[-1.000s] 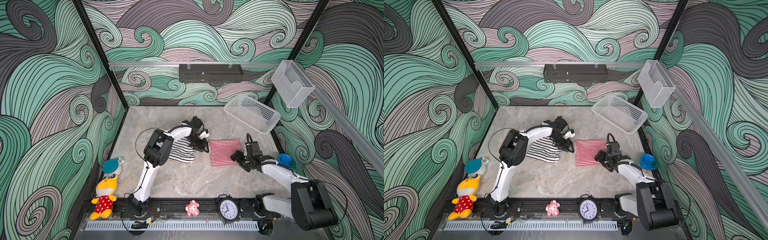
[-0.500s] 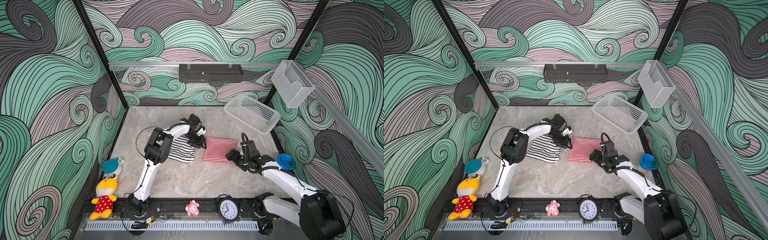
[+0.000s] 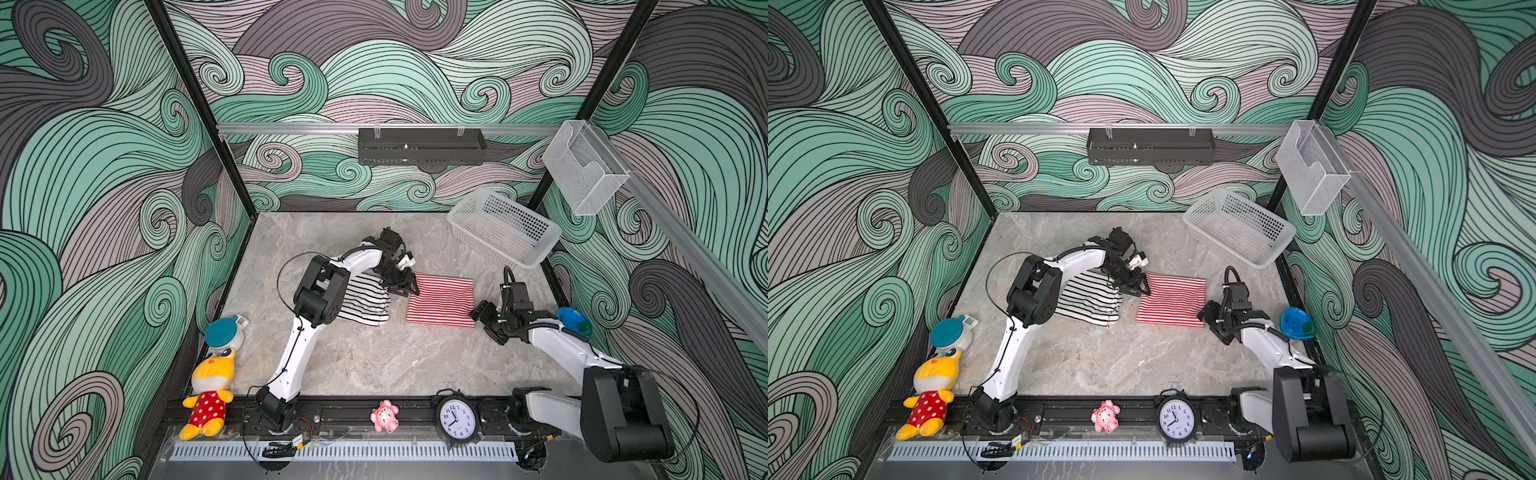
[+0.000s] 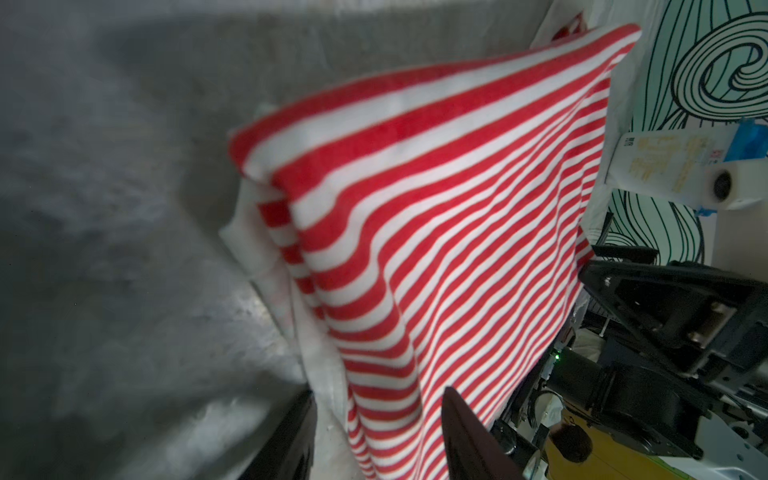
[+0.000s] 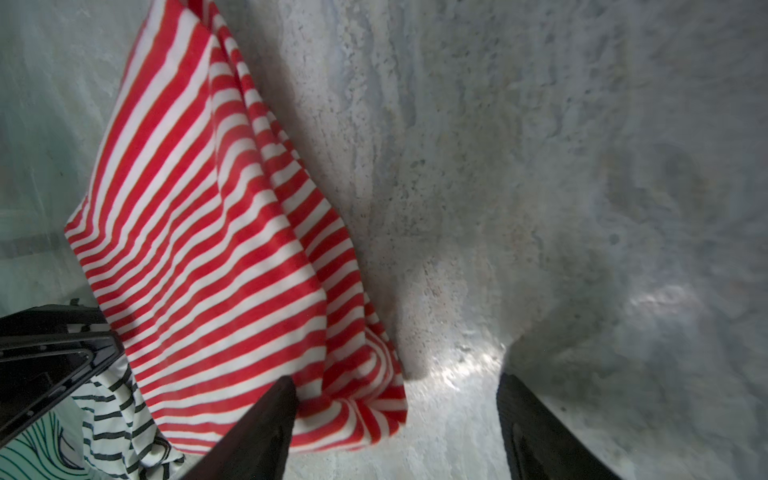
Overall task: Fold and stack the tank tops
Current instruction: 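Grasp the red top's edges with both grippers and lift it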
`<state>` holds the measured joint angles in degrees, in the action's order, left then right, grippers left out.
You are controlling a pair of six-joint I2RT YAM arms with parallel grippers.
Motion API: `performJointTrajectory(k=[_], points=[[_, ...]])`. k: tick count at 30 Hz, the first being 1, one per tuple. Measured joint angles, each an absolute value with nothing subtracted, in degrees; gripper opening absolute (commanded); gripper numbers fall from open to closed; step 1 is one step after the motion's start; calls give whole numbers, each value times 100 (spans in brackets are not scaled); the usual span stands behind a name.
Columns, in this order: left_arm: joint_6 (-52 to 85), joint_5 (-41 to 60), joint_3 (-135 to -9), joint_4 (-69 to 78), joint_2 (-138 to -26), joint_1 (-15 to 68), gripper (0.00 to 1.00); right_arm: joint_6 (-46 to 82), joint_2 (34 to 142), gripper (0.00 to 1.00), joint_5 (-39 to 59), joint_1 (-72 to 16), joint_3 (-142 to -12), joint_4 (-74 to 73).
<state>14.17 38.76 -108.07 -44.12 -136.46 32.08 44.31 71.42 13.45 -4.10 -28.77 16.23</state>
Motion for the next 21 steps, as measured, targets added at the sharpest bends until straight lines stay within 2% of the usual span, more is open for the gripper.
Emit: performJointTrajectory(k=[4,12,17,21], points=[[1446,3708,-10910,-4338,-13694,3216,50,4609,7155,66,1570,-410,-2635,941],[1496,3693,-11166,-4219,-13858,3214,49,4827,6420,65,1629,-412,-1981,554],[1575,3798,-11185,-4088,-13935,3212,38,4849,6202,64,1653,-412,-1837,572],[1614,3879,-11196,-3990,-13985,3203,33,4853,6254,63,1686,-412,-1831,502]])
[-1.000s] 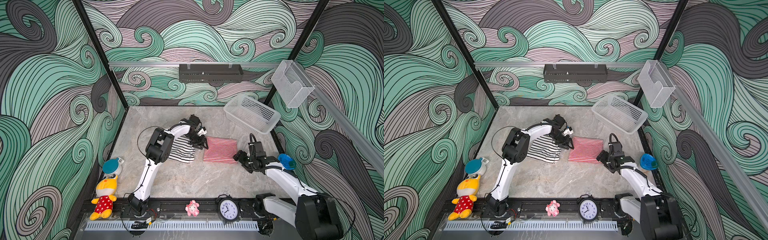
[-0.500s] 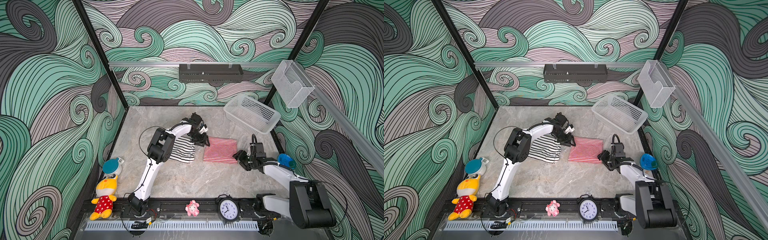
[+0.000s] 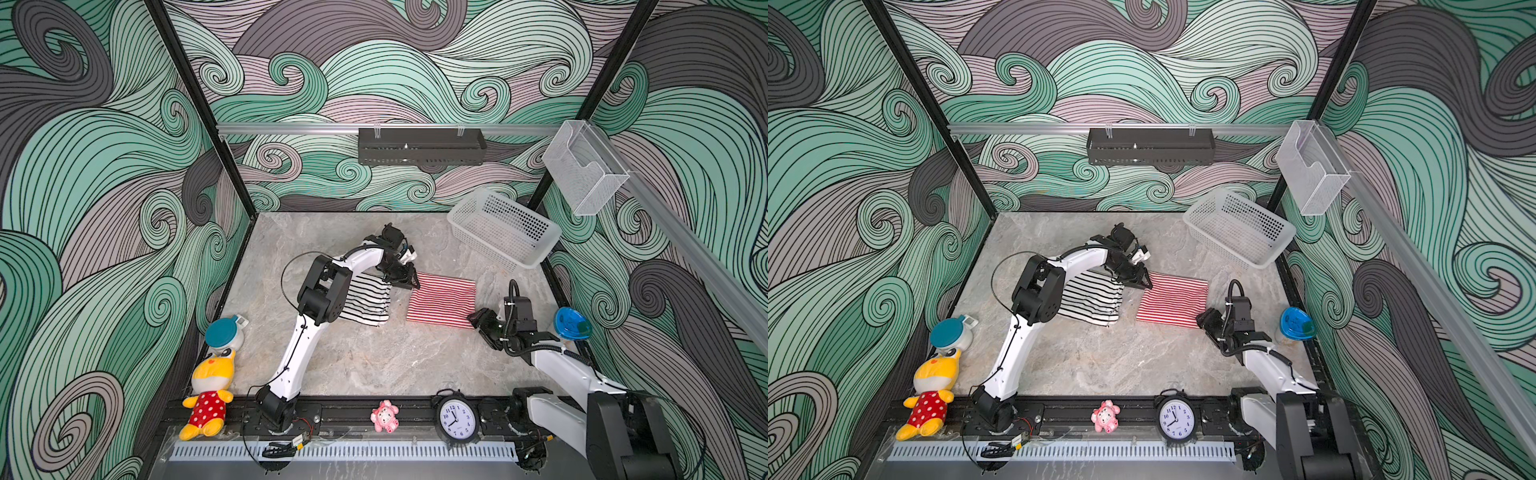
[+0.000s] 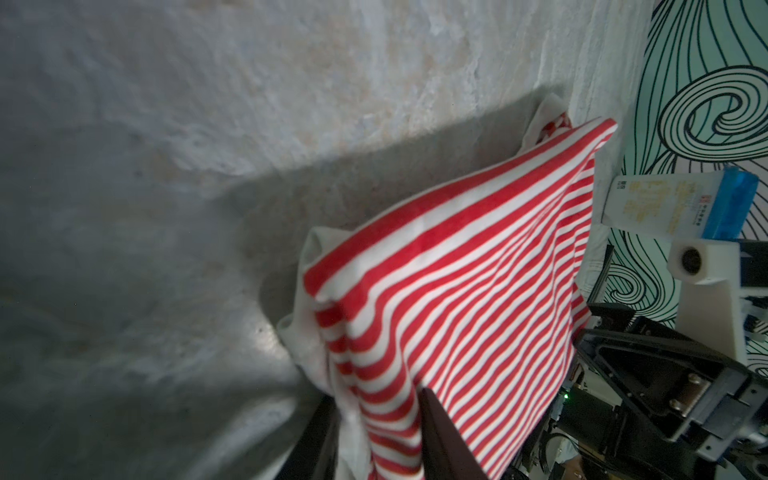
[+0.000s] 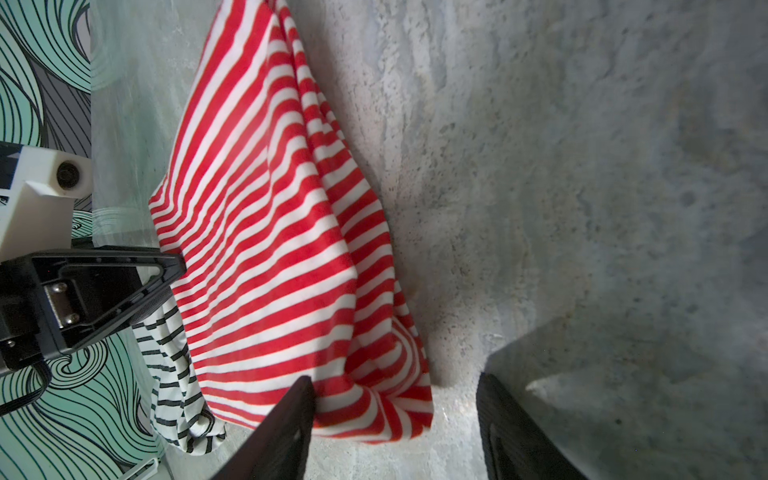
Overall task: Fold and stack the tank tops
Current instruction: 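Grasp the red top's edges with both grippers and lift it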
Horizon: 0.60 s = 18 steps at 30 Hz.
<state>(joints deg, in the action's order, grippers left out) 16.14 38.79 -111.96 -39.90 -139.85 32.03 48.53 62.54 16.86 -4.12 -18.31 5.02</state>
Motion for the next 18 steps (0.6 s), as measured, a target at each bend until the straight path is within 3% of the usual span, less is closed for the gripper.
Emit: performJointTrajectory(k=[10,18], points=[[1656,3959,-11203,-3874,-14088,3205,13,4871,6239,63,1798,-427,-1747,318],[1612,3977,-11371,-3942,-14193,3205,11,5035,6211,53,1896,-427,-1538,-5]])
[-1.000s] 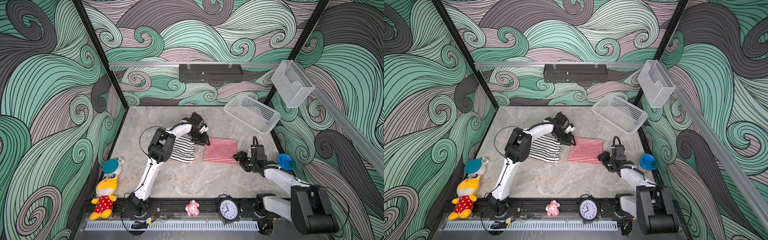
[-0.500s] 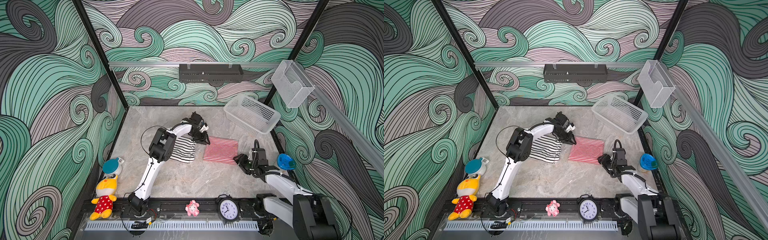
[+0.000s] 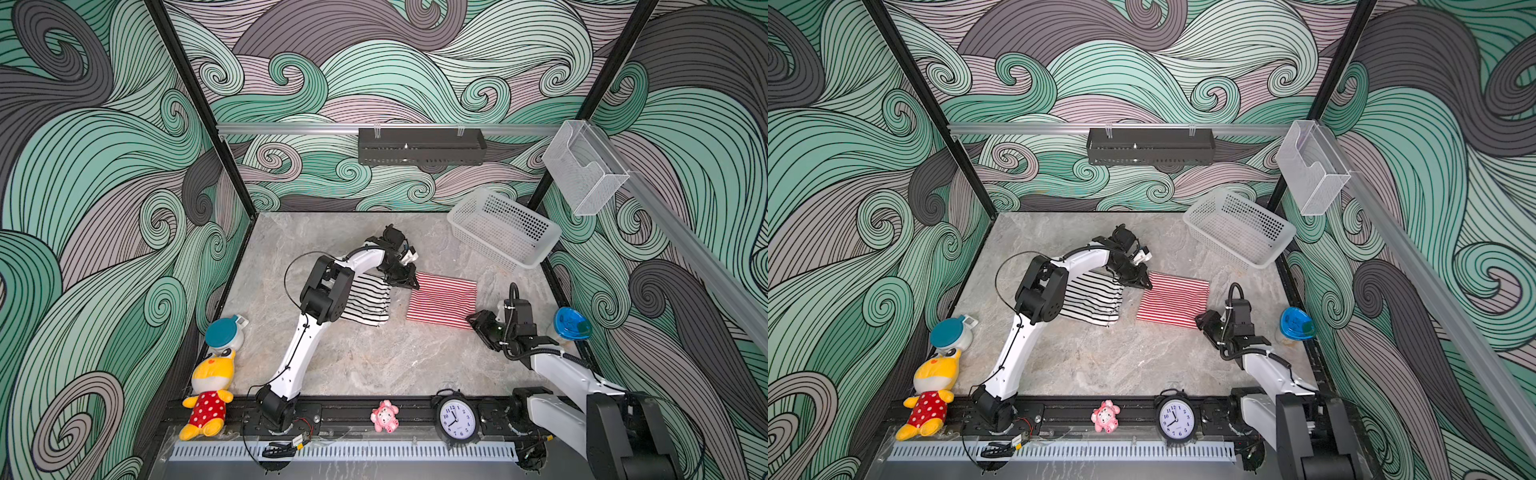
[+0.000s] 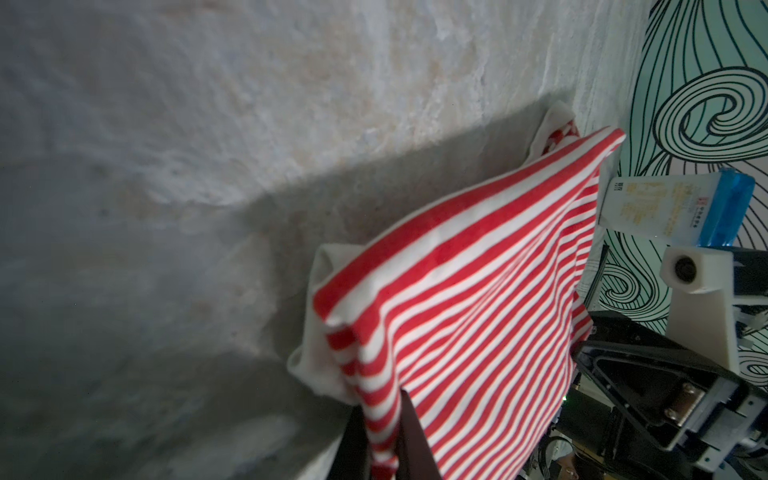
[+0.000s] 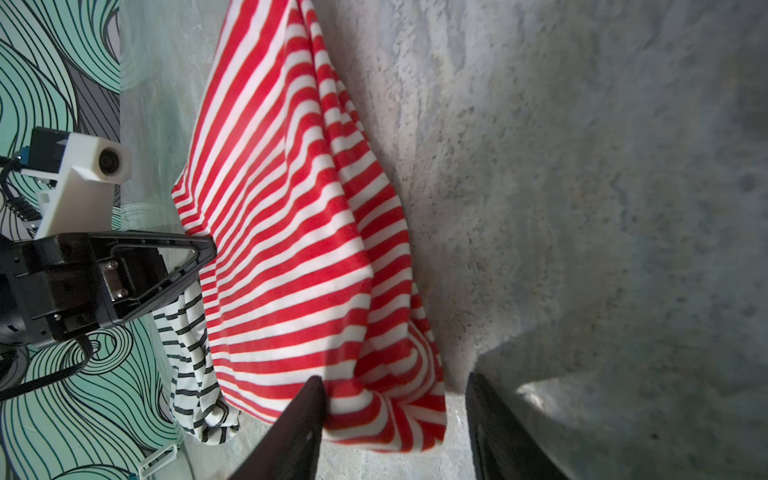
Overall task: Fold and stack the tank tops
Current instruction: 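Grasp the red top's edges with both grippers and lift it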
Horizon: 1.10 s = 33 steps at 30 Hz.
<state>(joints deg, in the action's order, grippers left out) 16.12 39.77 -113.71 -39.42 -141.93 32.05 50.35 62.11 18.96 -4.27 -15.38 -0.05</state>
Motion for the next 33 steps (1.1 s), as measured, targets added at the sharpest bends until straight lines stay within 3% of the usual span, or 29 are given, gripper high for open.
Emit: performJointTrajectory(k=[8,12,18,19,33], points=[[1514,3964,-11463,-4032,-14234,3203,10,5190,6792,48,2158,-427,-1605,-663],[1455,3957,-11568,-4106,-14285,3190,8,5275,7083,36,2180,-427,-1625,-978],[1352,3948,-11771,-4246,-14385,3162,4,5354,7378,2,2200,-427,-1647,-1138],[1334,3942,-11797,-4274,-14392,3162,4,5391,7378,0,2189,-427,-1647,-1109],[886,3708,-12223,-4827,-14424,3105,0,5454,6289,0,1907,-1072,-2235,237]])
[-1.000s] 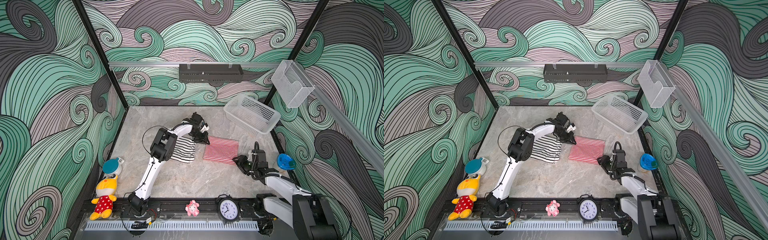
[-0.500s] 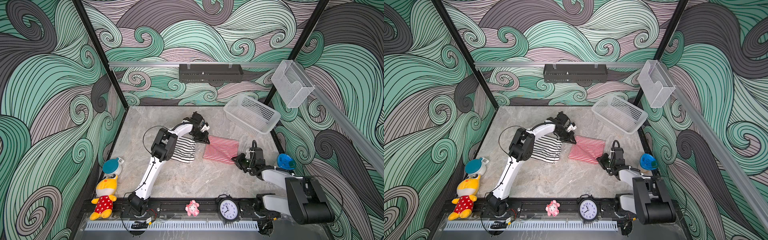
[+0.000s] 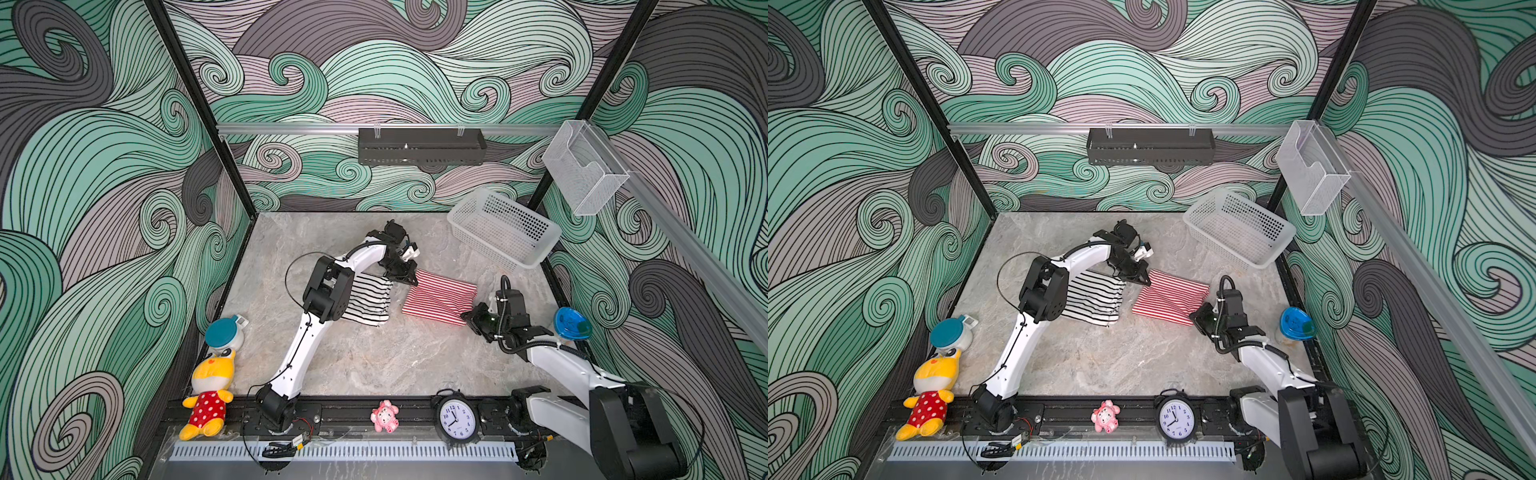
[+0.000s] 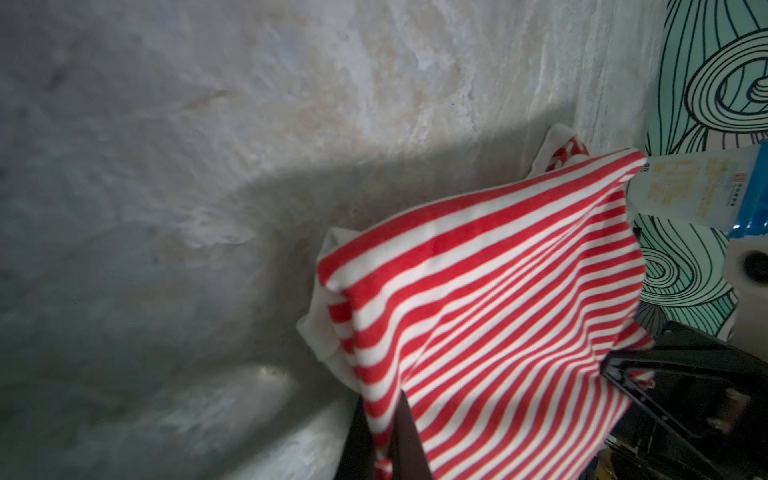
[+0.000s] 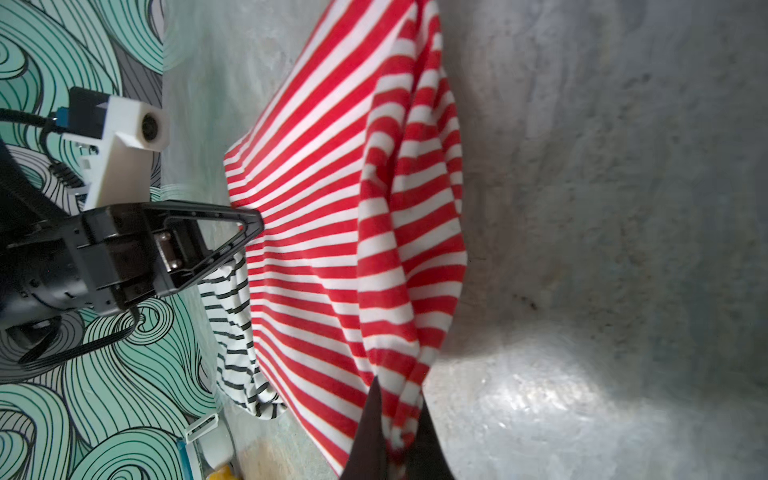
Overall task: Fold and stack the tank tops
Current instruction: 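Grasp the red top's edges with both grippers and lift it, then carry the red top with both grippers and lay it onto the black-and-white top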
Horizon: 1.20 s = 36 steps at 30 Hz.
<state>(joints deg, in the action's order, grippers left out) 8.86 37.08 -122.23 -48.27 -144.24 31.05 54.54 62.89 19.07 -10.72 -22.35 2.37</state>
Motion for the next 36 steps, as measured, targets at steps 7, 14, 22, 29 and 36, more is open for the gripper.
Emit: performJointTrajectory(k=[7,14,22,29,36], points=[[589,3380,-12221,-5094,-13924,2965,0,5664,6267,0,1682,-1564,-2685,502],[497,3326,-12197,-5290,-13196,2499,0,5885,6858,0,1483,-2213,-3387,429],[329,3343,-11419,-5369,-12488,1527,0,5968,8287,0,1236,-3135,-4735,110],[95,3345,-10525,-5336,-12046,692,0,6058,9800,0,1227,-3933,-5867,3],[-213,3450,-9946,-5419,-11856,193,0,6173,10095,0,1166,-4480,-6132,-132]])
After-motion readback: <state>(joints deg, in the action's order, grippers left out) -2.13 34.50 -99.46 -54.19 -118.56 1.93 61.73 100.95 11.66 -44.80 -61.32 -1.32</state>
